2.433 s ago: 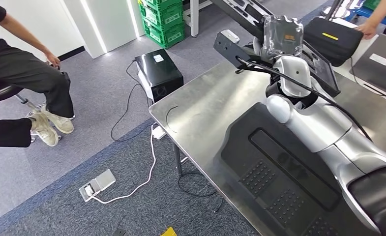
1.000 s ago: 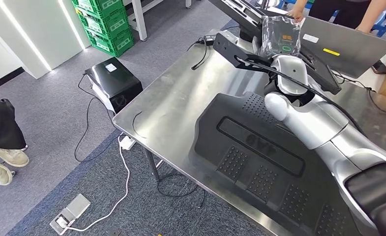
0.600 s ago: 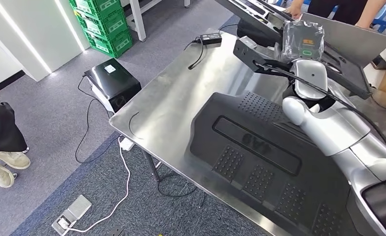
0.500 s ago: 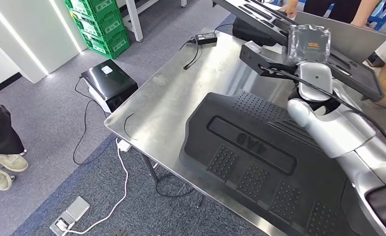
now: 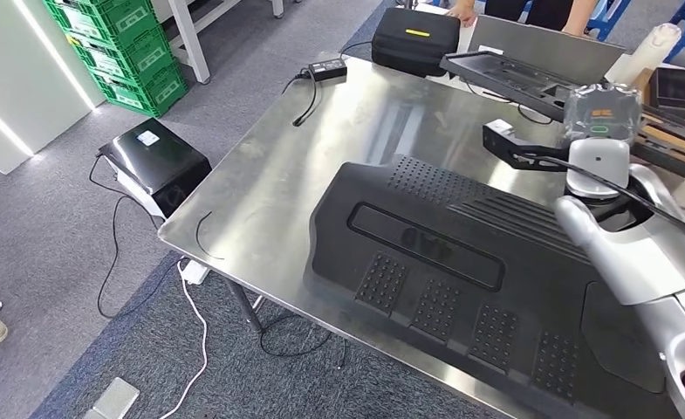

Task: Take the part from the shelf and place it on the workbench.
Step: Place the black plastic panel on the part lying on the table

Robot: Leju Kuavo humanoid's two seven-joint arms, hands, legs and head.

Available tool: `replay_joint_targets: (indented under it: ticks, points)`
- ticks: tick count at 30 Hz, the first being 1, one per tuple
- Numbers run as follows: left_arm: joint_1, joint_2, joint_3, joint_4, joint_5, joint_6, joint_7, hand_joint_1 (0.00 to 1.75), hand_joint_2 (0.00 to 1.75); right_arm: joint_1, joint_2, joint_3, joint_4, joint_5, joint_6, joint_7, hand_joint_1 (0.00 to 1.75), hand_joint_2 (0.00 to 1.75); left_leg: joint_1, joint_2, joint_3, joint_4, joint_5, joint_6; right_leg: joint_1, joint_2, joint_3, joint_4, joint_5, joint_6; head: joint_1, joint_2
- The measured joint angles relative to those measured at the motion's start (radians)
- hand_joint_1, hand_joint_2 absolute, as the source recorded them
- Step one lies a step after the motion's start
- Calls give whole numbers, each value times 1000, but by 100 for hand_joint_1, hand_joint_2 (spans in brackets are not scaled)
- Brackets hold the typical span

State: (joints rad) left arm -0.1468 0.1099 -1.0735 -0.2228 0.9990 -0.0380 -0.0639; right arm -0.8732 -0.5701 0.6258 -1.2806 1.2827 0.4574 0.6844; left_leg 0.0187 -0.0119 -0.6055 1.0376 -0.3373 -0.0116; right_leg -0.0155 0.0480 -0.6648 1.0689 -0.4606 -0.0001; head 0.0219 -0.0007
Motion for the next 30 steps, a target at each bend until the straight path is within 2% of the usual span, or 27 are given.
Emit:
replay_joint_targets:
  ticks: [1,3,4,5,6,8,9,10,11,14,15,19,25,30]
  points:
    - [-2,0,0,0,-1,0,0,0,175,5,-9,-9,-7,6,19,0,175,175,1,5,2,-5,3,5,-1,-13,-18,41,-25,4,6,0]
    - [-2,1,0,0,-2,1,0,0,175,16,-22,-21,-21,13,55,0,175,175,-2,15,2,-6,4,9,-3,-31,-73,164,-81,12,19,0]
    - [-2,2,0,0,-2,2,0,0,175,25,-26,-26,-29,12,73,0,175,175,-2,21,3,-6,4,9,-5,-34,-96,214,-97,16,23,0]
    - [-2,2,0,0,-1,2,0,0,175,35,-31,-31,-36,8,91,0,175,175,-3,26,3,-6,3,9,-7,-36,-105,232,-95,18,27,0]
    - [-3,2,0,0,-1,2,0,0,175,44,-35,-35,-44,1,109,0,175,175,-3,30,4,-6,2,8,-10,-38,-96,214,-77,20,31,0]
    - [-3,2,0,0,0,2,-1,0,175,55,-41,-45,-61,-17,135,0,175,175,-2,37,6,-3,-2,1,-14,-48,-34,91,-21,23,42,0]
    - [-4,3,0,0,0,2,-1,0,175,57,-43,-50,-69,-28,142,0,175,175,-4,40,5,-1,-5,-5,-13,-52,-5,33,-2,21,47,0]
    - [-4,4,0,0,1,2,-1,0,175,58,-45,-54,-75,-42,144,0,175,175,-5,42,5,1,-7,-10,-11,-54,14,-6,7,18,51,0]
    - [-5,5,0,0,2,2,-1,0,175,59,-46,-58,-80,-62,140,0,175,175,-7,44,4,2,-11,-11,-10,-55,21,-23,7,14,52,0]
    - [-4,7,0,1,4,-1,-1,0,175,60,-47,-59,-85,-128,99,0,175,175,-8,45,6,2,-12,4,-9,-51,22,-28,9,7,43,0]
    - [-4,7,0,1,4,-4,-1,0,175,59,-47,-58,-85,-143,82,-1,175,175,-8,45,7,0,-9,6,-8,-51,22,-28,9,7,39,0]
    - [-4,8,0,1,3,-8,-1,0,175,58,-47,-52,-85,-175,39,-1,175,175,-6,44,11,-10,-3,-4,-4,-52,22,-28,6,-2,30,0]
    - [-5,8,0,1,3,-5,3,0,175,36,-47,-23,-85,-249,-67,-4,175,175,-5,43,13,-17,-1,-25,-2,-53,21,-26,5,-10,17,0]
    - [-5,8,0,1,3,-4,4,0,175,23,-47,1,-85,-257,-74,-4,175,175,-6,42,12,-17,-1,-28,-1,-53,22,-26,4,-11,14,0]
